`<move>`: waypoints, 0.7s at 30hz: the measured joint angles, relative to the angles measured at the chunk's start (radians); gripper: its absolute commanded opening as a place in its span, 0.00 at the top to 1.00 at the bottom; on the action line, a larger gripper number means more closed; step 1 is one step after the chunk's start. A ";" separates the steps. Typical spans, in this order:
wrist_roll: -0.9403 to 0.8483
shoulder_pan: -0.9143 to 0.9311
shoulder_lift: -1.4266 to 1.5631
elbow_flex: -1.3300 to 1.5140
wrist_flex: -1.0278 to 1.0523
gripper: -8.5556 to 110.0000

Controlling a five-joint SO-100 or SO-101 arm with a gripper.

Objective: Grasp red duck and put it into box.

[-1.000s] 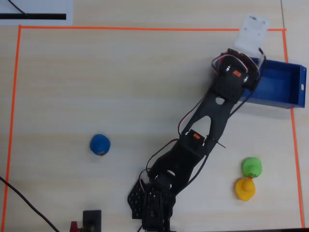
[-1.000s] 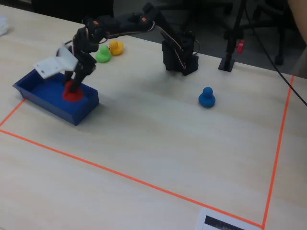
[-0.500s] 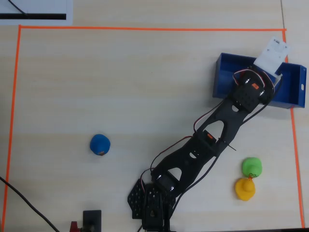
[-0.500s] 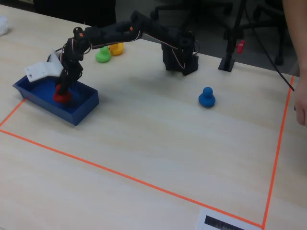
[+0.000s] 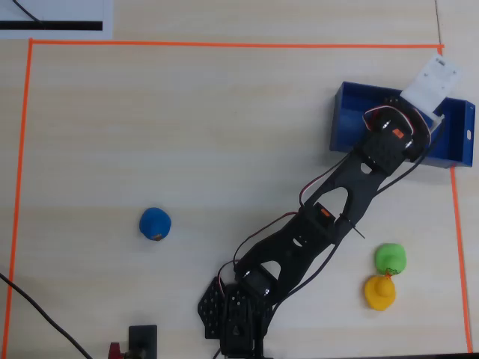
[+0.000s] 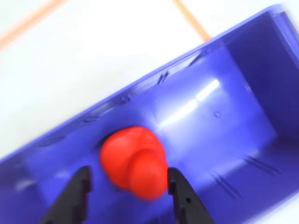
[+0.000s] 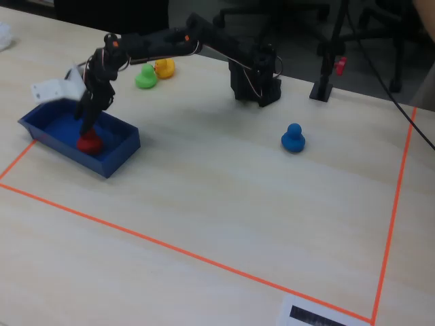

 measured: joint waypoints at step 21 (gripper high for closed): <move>-0.092 -0.676 1.939 2.022 0.141 0.93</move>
